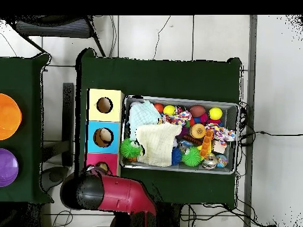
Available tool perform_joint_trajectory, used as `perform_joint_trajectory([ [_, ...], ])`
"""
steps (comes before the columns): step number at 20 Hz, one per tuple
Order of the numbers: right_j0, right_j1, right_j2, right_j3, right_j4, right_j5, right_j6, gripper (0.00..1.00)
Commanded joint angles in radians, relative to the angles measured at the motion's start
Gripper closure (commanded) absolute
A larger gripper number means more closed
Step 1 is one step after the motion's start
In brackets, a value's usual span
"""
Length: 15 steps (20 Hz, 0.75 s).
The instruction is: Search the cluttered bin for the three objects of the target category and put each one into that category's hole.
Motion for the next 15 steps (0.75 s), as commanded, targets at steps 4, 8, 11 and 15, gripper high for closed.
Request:
perform_joint_trajectory([
  [4, -0.064, 0.008, 0.014, -0.184, -0.187, -0.023, -0.052, 0.00],
  [8, -0.115, 0.010, 0.077, -0.183, -0.222, -0.041, -0.084, 0.00],
  [11, -0.130, 0.017, 0.091, -0.198, -0.240, -0.024, -0.067, 0.00],
  [15, -0.134, 0.018, 0.086, -0.231, -0.265, 0.006, -0.043, 0.00],
])
